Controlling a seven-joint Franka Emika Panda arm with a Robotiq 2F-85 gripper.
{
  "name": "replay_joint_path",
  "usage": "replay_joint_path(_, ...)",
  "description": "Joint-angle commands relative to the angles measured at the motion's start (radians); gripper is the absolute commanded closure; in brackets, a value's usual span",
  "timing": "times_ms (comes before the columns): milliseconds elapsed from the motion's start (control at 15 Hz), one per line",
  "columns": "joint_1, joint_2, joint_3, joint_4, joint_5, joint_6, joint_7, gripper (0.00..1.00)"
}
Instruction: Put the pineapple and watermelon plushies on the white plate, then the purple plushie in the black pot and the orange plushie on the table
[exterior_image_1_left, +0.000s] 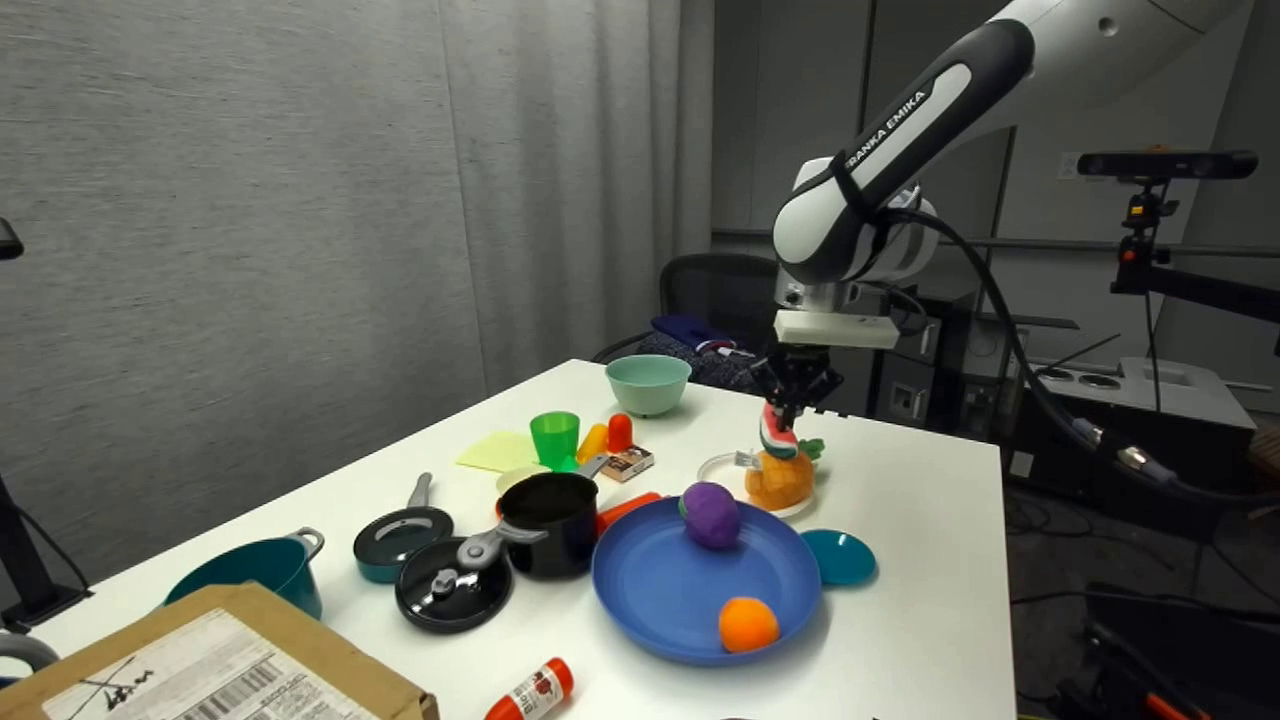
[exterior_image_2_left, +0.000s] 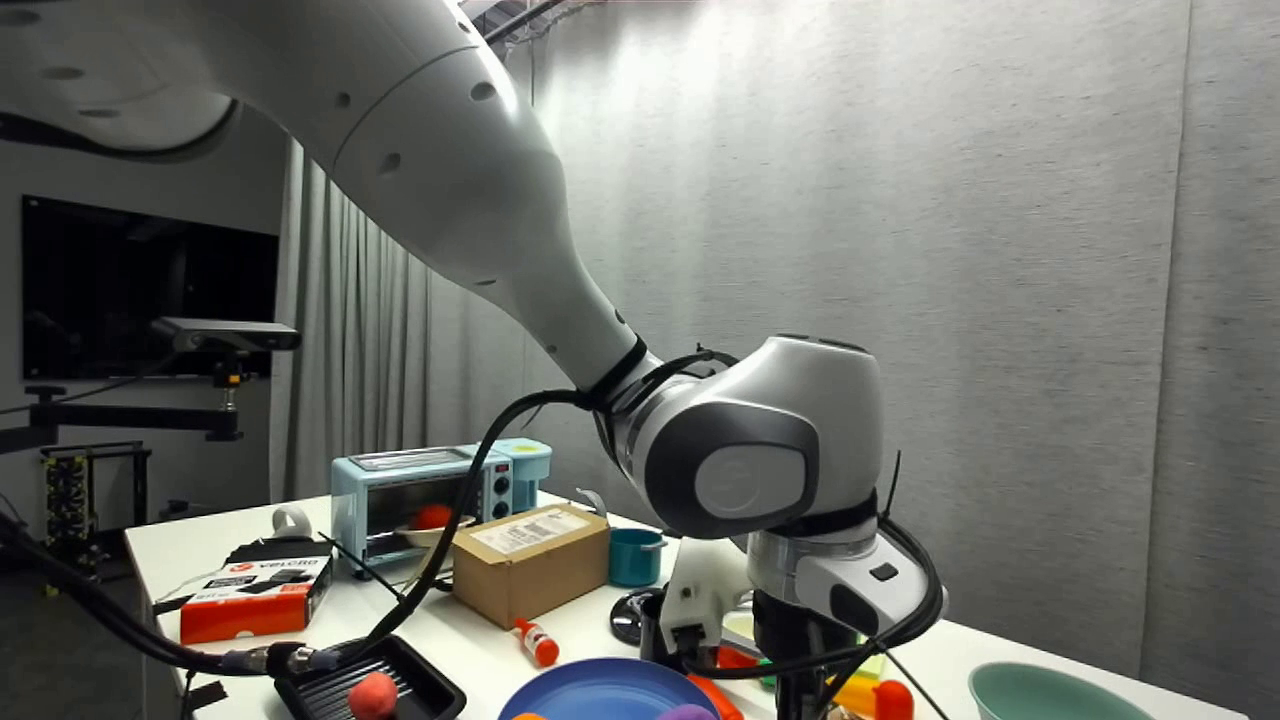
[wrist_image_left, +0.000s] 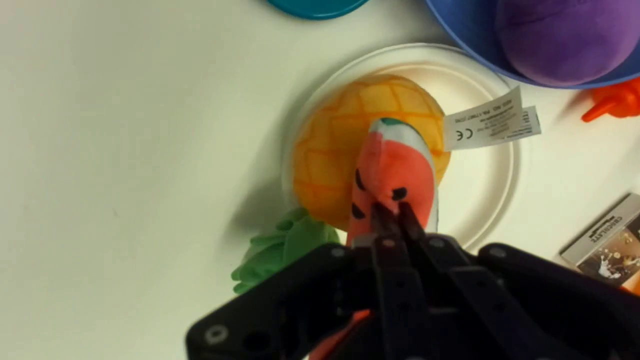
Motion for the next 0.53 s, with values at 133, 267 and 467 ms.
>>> replay_joint_path(133, -0.029, 0.008, 0.041, 0.011, 0.221, 0.047, 0.016, 0.99)
replay_joint_path(267, -0.028, -0.001, 0.046, 0.012, 0.265, 0.069, 0.003, 0.99)
replay_joint_path(467, -0.032, 0.003, 0.043, 0.017, 0.295, 0.083, 0.006, 0.99)
